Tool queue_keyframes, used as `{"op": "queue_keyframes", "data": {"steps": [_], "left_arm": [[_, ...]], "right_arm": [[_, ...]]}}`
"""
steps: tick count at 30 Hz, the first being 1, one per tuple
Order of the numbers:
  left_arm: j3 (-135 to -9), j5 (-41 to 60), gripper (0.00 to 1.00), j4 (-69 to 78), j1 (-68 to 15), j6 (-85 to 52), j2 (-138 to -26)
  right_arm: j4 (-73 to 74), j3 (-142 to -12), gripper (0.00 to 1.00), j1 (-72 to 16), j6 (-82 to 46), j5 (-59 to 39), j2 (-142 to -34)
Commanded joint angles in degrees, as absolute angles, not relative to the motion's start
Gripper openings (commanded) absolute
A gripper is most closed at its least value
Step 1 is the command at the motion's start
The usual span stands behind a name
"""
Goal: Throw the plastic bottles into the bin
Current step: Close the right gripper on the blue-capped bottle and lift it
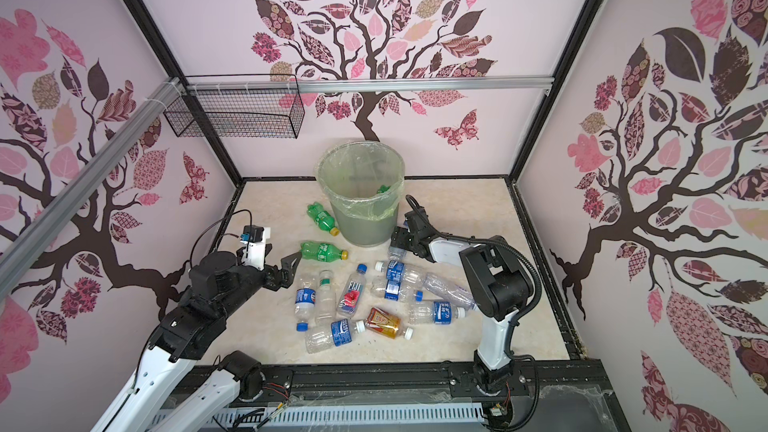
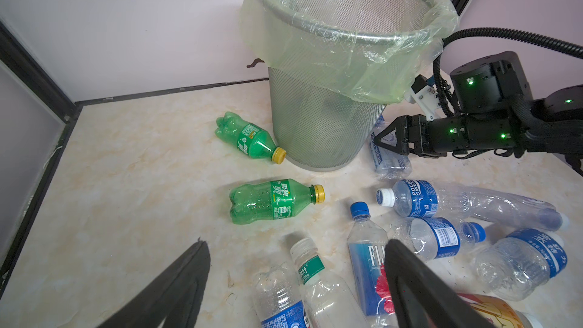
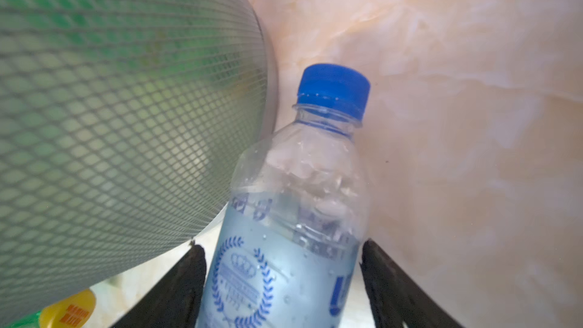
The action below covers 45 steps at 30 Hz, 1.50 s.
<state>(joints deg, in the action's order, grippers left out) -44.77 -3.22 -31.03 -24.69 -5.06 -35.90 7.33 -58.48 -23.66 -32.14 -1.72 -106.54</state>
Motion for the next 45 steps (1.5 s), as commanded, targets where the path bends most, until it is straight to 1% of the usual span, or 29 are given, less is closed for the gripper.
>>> {"op": "queue_keyframes", "data": {"steps": [1, 5, 8, 12, 17, 19, 22, 25, 30, 34, 38, 43, 44, 45], "left_arm": [[-43.84, -3.58, 0.9, -31.27, -24.52, -5.51, -35.94], [-43.59, -4.5, 0.9, -31.51, -24.52, -5.45, -35.76], [-43.61, -4.68, 0.9, -31.29, -24.52, -5.53, -35.86], [-43.76, -4.44, 0.9, -31.29, -24.52, -5.6, -36.38], [-43.81, -4.66, 0.9, -31.54, -24.52, -5.46, -36.48], [-43.94, -4.49, 0.9, -31.75, -24.52, -5.58, -36.47], [-43.91, -4.39, 0.9, -32.08, -24.52, -5.6, -36.56], [-43.92, -4.39, 0.9, -32.08, -24.52, -5.8, -36.64], [-43.98, -4.23, 0.9, -31.77, -24.52, -6.14, -37.04], [-44.19, -4.17, 0.89, -32.41, -24.52, -6.8, -37.44], [-43.87, -4.31, 0.89, -32.37, -24.52, -7.64, -36.96], [-43.79, -3.93, 0.89, -31.77, -24.52, -7.71, -36.89], [-43.8, -3.85, 0.89, -31.82, -24.52, -7.67, -36.99], [-43.85, -3.9, 0.89, -31.88, -24.52, -7.73, -37.07]], "right_arm": [[5.98, -57.11, 0.78, -21.08, -31.39, 1.93, -105.62], [5.26, -56.27, 0.78, -17.77, -29.61, 2.01, -104.73], [3.49, -56.71, 0.79, -15.94, -27.05, 3.85, -104.57], [0.49, -58.12, 0.78, -15.82, -22.51, 8.14, -104.55], [-1.67, -59.3, 0.76, -15.82, -21.05, 9.8, -104.68], [-2.45, -59.86, 0.79, -15.82, -20.71, 10.37, -104.94], [-3.64, -60.51, 0.86, -15.82, -19.79, 10.17, -105.47], [-3.87, -60.13, 0.87, -15.82, -19.34, 10.41, -104.91], [-2.72, -58.73, 0.74, -15.82, -18.63, 11.74, -103.89], [-3.46, -59.17, 0.66, -15.82, -18.07, 10.64, -103.78], [-3.72, -58.91, 0.57, -15.82, -16.82, 10.05, -101.22], [-4.28, -57.27, 0.55, -15.82, -15.83, 9.96, -94.31], [-4.52, -56.83, 0.54, -15.82, -15.58, 9.66, -92.33], [-4.69, -56.36, 0.51, -15.82, -14.95, 9.12, -90.23]]}}
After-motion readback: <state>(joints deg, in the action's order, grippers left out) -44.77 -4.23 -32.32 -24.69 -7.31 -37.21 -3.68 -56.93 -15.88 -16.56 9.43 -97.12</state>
